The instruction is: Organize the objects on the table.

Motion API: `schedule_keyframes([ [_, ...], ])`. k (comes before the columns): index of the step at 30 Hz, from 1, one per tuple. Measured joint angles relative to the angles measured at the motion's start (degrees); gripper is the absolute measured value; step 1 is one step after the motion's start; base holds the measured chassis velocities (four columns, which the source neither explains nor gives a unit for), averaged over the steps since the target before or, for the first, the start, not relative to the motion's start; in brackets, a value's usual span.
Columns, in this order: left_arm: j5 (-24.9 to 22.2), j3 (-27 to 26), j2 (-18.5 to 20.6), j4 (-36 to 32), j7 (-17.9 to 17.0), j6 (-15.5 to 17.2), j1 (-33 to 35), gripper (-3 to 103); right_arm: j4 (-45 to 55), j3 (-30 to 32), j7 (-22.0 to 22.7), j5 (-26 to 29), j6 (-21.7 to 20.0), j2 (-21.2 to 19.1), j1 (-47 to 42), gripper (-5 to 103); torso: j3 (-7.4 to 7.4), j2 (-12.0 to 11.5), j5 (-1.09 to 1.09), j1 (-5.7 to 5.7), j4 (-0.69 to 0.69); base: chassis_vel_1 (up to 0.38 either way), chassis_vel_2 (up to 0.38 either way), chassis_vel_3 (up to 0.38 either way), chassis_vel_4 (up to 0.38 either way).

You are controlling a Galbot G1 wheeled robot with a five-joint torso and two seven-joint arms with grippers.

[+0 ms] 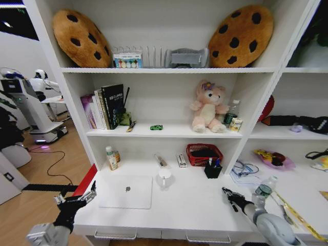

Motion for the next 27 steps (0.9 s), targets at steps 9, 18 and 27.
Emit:
schedule_keyframes([
  [9, 0.0, 0.0, 0.0, 0.0, 0.0, 0.0, -0.01, 100, -3.15, -8.05, 3.15, -8.11, 18.37, 1.03, 12.93, 12, 0.0, 0.0, 0.02, 0.0, 0.01, 0.0, 0.0, 0.0, 0.0],
  [18, 0.0, 0.0, 0.0, 0.0, -0.01, 0.0, 0.0, 100, -17.27, -17.08, 6.18, -15.76, 31.18, 3.44, 27.17, 12, 0.0, 0.0, 0.02, 0.02, 0.01, 0.0, 0.0, 0.0, 0.0],
  [27, 0.0, 0.0, 0.0, -0.01, 0.01, 0.0, 0.0, 100, -24.66, -19.89, 5.84, -17.7, 36.26, 4.99, 31.24, 12, -0.01, 0.01, 0.01, 0.01, 0.0, 0.0, 0.0, 0.0, 0.0],
])
